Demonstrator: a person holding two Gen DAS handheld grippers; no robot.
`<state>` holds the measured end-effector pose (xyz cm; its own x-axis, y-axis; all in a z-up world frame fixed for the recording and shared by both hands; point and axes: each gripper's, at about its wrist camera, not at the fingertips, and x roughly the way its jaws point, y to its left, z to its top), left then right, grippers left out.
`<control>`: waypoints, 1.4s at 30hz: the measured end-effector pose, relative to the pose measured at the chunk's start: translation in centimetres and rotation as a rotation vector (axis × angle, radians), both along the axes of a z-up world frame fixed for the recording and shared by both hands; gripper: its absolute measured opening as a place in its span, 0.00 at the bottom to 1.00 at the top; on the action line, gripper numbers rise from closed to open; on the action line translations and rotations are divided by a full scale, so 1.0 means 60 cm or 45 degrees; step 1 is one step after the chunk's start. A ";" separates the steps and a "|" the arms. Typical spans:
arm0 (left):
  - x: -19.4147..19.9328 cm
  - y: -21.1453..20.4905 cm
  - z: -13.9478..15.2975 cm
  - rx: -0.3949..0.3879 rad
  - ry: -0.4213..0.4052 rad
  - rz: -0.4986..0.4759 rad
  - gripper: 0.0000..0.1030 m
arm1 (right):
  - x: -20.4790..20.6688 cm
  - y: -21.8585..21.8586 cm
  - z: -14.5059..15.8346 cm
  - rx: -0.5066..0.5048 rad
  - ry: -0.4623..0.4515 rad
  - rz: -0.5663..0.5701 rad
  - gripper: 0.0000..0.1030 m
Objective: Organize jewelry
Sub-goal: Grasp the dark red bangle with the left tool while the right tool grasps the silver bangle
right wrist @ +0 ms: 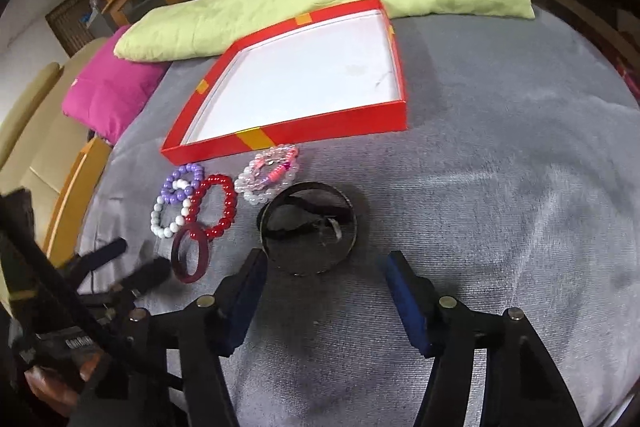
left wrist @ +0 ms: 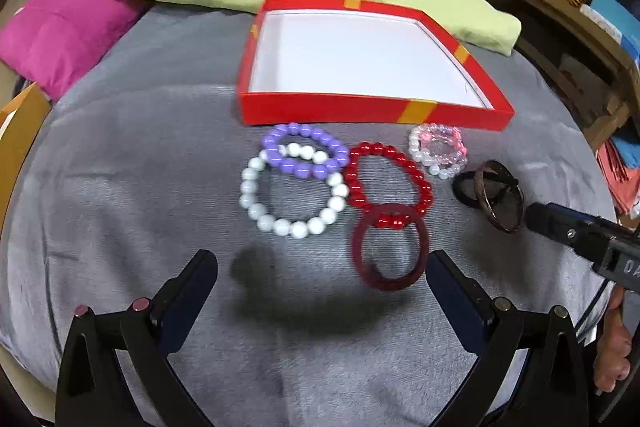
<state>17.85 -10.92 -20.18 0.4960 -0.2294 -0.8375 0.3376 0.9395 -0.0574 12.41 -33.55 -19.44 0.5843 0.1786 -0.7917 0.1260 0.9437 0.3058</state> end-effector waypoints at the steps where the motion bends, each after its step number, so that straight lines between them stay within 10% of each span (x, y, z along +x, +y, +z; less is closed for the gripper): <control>1: -0.005 -0.003 0.007 -0.007 -0.001 0.006 1.00 | -0.001 -0.005 0.000 0.001 -0.001 -0.009 0.63; 9: -0.009 -0.034 -0.010 0.032 0.000 -0.036 0.98 | 0.016 -0.001 0.001 0.016 -0.002 0.013 0.64; 11: -0.013 -0.036 -0.007 0.047 -0.040 -0.056 0.73 | 0.028 0.005 0.001 0.028 0.004 0.022 0.69; 23: 0.007 0.041 0.005 -0.095 -0.023 -0.013 0.16 | 0.075 0.062 -0.019 -0.168 0.052 0.054 0.73; 29: -0.002 0.068 0.011 -0.139 -0.027 -0.010 0.12 | 0.059 0.074 -0.022 -0.321 0.014 0.081 0.62; 42: -0.018 0.093 0.072 -0.150 -0.210 0.019 0.12 | 0.007 0.023 0.055 -0.140 -0.241 0.014 0.62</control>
